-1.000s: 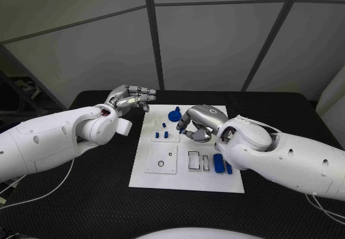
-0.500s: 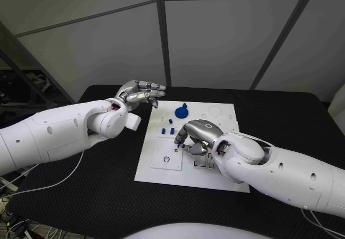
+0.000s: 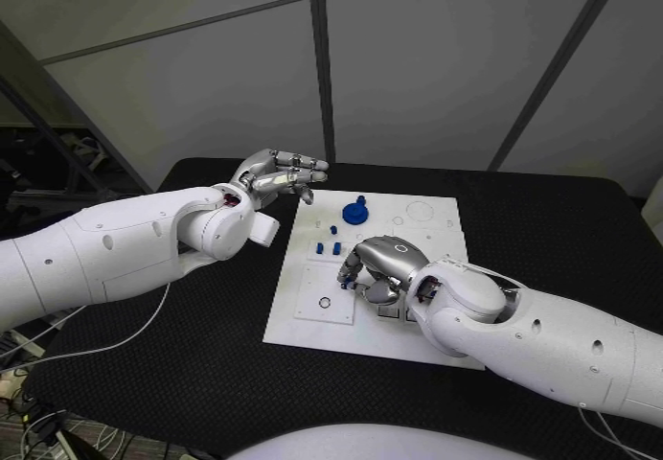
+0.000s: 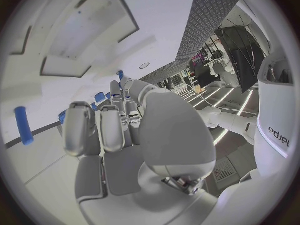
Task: Assemble the parts on the task board
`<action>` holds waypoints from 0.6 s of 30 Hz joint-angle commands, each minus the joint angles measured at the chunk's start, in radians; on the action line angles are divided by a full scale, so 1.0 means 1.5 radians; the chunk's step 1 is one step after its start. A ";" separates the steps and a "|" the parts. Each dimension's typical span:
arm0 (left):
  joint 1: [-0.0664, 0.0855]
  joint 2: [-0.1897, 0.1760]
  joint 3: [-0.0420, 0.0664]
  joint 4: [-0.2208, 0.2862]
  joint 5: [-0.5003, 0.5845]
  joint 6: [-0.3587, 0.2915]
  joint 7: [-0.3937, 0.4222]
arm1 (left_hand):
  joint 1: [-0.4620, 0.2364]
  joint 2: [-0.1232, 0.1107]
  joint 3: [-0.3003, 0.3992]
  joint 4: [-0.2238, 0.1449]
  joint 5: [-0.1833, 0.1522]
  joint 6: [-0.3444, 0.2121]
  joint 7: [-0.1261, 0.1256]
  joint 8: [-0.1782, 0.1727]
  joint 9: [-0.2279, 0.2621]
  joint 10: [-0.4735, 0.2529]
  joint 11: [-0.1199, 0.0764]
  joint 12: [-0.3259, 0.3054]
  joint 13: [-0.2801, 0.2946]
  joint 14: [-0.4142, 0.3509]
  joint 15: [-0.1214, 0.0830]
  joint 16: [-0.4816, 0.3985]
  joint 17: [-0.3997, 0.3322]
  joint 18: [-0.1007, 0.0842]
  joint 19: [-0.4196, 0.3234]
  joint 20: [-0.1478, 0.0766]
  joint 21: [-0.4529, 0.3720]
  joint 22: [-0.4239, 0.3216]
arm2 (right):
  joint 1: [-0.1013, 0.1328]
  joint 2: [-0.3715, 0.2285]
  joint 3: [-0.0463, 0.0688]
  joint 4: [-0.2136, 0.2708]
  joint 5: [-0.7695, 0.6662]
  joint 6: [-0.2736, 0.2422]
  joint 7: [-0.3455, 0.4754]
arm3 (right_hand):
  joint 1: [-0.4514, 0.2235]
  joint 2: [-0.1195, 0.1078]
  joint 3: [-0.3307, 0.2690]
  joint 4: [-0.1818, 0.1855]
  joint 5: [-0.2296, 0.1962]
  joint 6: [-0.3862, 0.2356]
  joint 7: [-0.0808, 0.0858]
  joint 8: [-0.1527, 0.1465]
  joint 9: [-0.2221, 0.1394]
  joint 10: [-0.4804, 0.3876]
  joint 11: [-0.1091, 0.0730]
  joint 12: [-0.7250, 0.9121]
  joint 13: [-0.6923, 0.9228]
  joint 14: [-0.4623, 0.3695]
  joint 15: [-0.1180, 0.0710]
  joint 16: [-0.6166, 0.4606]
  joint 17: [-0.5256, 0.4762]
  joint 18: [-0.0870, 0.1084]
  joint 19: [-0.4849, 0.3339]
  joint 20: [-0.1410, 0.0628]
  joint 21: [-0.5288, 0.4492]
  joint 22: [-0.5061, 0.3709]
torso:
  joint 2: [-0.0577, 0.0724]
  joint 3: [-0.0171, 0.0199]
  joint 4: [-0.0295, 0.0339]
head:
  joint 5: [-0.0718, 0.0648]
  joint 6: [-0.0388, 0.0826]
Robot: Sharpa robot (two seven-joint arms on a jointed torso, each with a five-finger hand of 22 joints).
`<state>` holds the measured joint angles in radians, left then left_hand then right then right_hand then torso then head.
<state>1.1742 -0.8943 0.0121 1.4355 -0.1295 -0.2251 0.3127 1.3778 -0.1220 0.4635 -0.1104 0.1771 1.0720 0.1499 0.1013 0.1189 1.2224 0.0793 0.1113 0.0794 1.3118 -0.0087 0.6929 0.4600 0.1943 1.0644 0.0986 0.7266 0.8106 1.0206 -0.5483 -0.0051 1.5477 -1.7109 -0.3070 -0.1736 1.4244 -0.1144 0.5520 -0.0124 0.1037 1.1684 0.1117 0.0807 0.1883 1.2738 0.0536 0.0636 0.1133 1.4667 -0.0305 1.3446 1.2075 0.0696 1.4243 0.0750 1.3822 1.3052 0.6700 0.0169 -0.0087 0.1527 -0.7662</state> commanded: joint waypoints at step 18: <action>0.001 0.000 0.000 0.001 0.003 0.020 -0.002 | -0.007 0.002 -0.004 0.000 -0.004 -0.001 0.005 -0.004 0.000 -0.001 0.004 -0.004 0.001 0.002 0.003 -0.004 -0.001 -0.008 -0.006 0.000 -0.004 0.000 | -0.001 0.012 -0.001 -0.008 -0.030 -0.012 -0.019 | -0.005 0.001 0.007 -0.003 0.002 -0.002 0.004 -0.005 0.001 -0.005 0.001 -0.001 -0.001 0.026 0.002 0.003 0.000 -0.004 -0.003 0.003 -0.005 -0.001 | 0.000 -0.0003 0.0001 | 0.003 -0.004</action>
<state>1.1742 -0.8943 0.0119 1.4353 -0.1295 -0.2108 0.3099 1.3779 -0.1221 0.4635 -0.1104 0.1773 1.0720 0.1499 0.1014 0.1189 1.2224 0.0793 0.1113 0.0792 1.3118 -0.0087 0.6932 0.4592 0.1942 1.0644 0.0986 0.7267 0.8105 1.0186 -0.5325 -0.0063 1.5361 -1.7414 -0.3118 -0.1938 1.4232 -0.1157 0.5553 -0.0158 0.1035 1.1669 0.1102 0.0760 0.1899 1.2737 0.0538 0.0636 0.1103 1.4667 -0.0305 1.3446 1.2076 0.0696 1.4243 0.0750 1.3783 1.3037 0.6695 0.0162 -0.0088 0.1573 -0.7719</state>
